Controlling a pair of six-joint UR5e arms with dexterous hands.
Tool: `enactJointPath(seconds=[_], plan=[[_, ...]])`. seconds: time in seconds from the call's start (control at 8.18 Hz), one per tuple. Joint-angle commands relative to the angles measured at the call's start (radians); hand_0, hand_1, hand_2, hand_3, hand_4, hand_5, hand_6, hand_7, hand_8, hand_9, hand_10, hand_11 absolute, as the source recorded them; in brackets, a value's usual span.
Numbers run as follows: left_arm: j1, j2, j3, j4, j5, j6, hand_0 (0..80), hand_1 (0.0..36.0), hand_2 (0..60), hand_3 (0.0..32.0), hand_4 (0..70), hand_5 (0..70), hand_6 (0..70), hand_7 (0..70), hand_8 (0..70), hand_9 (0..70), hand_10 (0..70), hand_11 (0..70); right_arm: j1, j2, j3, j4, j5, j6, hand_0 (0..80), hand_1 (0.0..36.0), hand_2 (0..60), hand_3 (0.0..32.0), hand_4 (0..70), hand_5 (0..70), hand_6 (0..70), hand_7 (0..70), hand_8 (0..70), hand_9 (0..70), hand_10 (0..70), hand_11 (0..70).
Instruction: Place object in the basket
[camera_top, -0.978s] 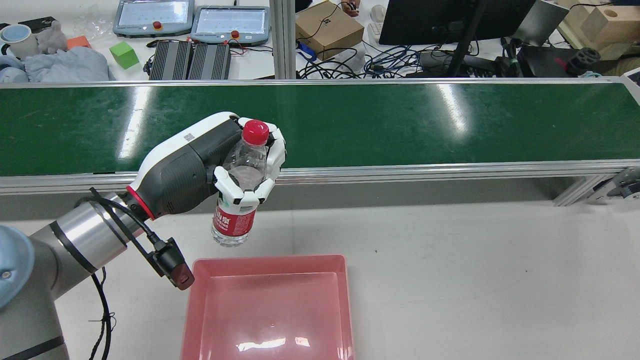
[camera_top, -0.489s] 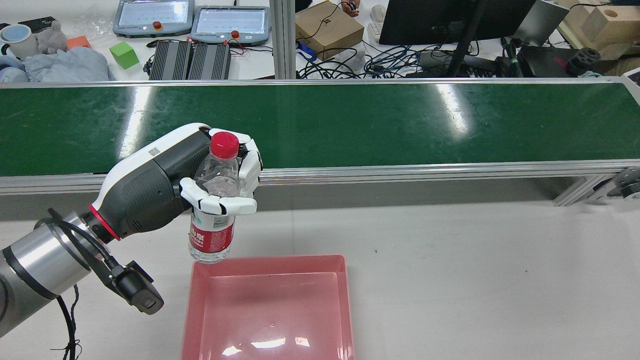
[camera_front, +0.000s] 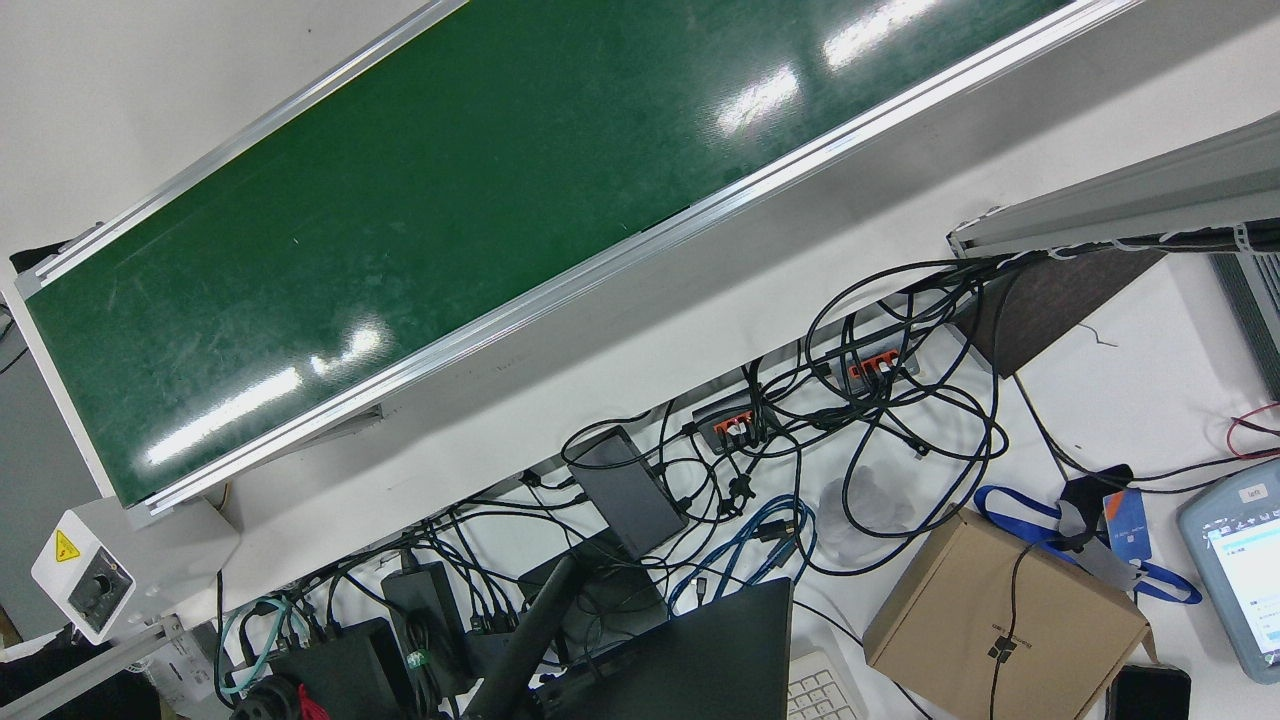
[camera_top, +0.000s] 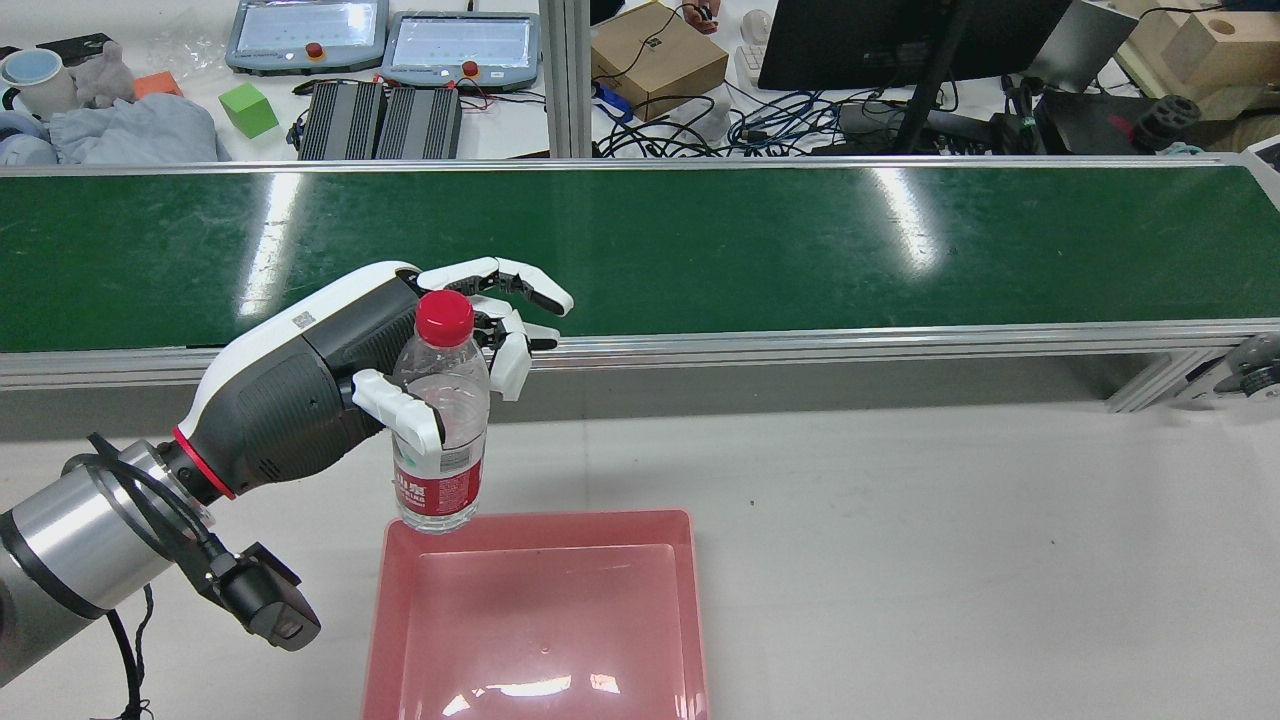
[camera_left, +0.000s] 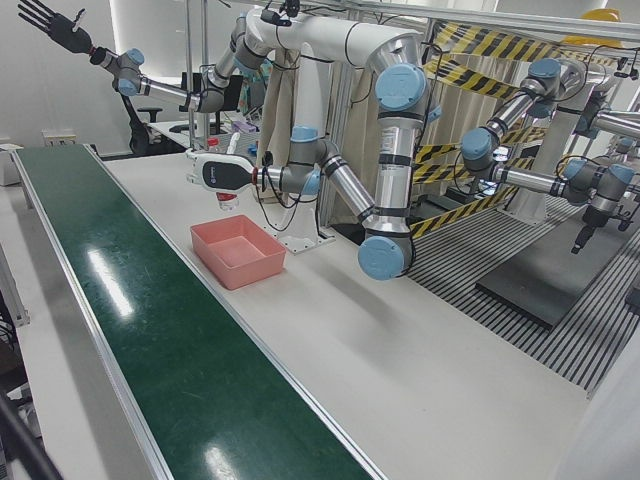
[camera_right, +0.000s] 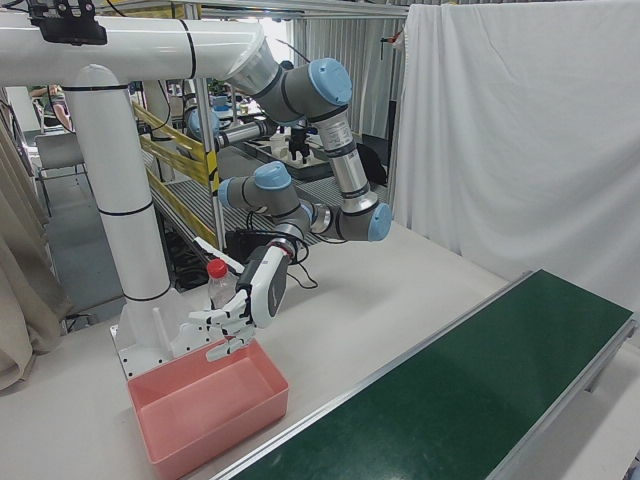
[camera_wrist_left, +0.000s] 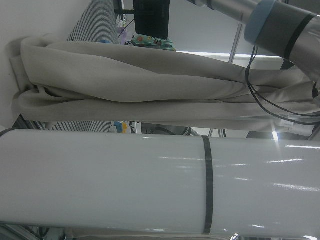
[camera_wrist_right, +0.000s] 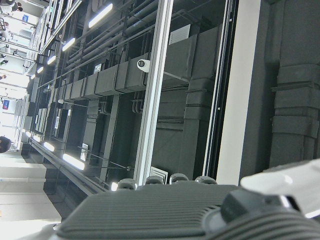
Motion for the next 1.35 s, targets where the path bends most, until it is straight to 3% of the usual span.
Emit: enactJointPath(seconds=[0.0,1.22], plan=[[0.006,0.001,0.000,-0.003,-0.001,0.001,37.7,0.0,0.0,0.0,13.3,25.7,10.1,5.7,12.2,14.0,11.7,16.4,-0.001,0.000,0.000,0.000,0.000,0.000,0.0,0.0,0.0,0.0,0.0,0.0,0.0,0.0,0.0,0.0,0.0,0.0],[0.004,0.000,0.000,-0.027,-0.001,-0.002,37.5,0.0,0.0,0.0,13.1,25.6,8.4,3.9,10.4,11.2,10.1,14.1,0.000,0.000,0.000,-0.001,0.000,0.000,0.0,0.0,0.0,0.0,0.0,0.0,0.0,0.0,0.0,0.0,0.0,0.0]])
